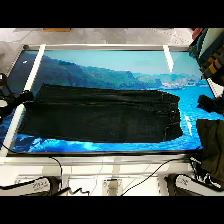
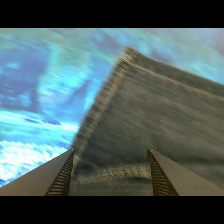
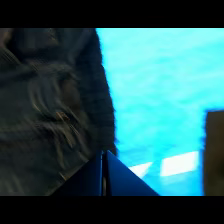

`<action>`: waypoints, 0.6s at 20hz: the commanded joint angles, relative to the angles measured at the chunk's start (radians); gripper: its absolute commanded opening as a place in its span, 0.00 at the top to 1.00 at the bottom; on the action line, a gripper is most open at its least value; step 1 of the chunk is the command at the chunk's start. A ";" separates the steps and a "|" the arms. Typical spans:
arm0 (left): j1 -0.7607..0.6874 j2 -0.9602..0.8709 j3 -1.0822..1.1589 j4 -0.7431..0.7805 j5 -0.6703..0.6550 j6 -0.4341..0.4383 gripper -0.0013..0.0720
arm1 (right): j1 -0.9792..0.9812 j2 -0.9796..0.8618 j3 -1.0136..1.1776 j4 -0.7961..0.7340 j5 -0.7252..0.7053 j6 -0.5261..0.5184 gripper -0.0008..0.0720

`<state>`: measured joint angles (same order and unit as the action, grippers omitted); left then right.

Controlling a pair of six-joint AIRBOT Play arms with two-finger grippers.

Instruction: Fold the clothes and pants, and hang the long-sleeved shirts on hangers.

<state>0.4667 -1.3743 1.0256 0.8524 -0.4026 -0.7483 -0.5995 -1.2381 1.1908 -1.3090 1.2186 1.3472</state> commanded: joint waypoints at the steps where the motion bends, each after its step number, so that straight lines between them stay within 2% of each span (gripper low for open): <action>1: 0.046 0.113 0.001 0.048 -0.262 0.001 0.26 | -0.098 0.251 -0.218 -0.132 -0.004 0.035 0.94; 2: 0.075 0.157 0.001 0.108 -0.323 -0.007 0.43 | -0.151 0.335 -0.296 -0.128 -0.008 0.049 0.94; 3: 0.106 0.196 0.001 0.169 -0.378 -0.033 0.78 | -0.197 0.411 -0.367 -0.108 -0.008 0.074 0.94; 4: 0.143 0.229 0.001 0.223 -0.424 -0.063 0.94 | -0.238 0.484 -0.432 -0.071 -0.004 0.077 0.94; 8: 0.308 0.266 -0.010 0.276 -0.552 -0.230 0.96 | -0.304 0.695 -0.652 0.169 -0.012 0.076 0.94; 9: 0.337 0.264 -0.025 0.277 -0.583 -0.258 0.91 | -0.304 0.708 -0.684 0.217 -0.019 0.077 0.94; 10: 0.363 0.264 -0.044 0.277 -0.617 -0.259 0.64 | -0.304 0.710 -0.706 0.236 -0.020 0.078 0.81; 11: 0.382 0.264 -0.063 0.277 -0.634 -0.260 0.24 | -0.304 0.705 -0.723 0.238 -0.024 0.096 0.52; 12: 0.399 0.264 -0.084 0.278 -0.636 -0.281 0.06 | -0.304 0.696 -0.734 0.235 -0.027 0.126 0.40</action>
<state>0.7959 -1.1202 0.9817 1.1088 -0.9512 -0.9665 -0.8886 -0.5781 0.5339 -1.1496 1.2022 1.4300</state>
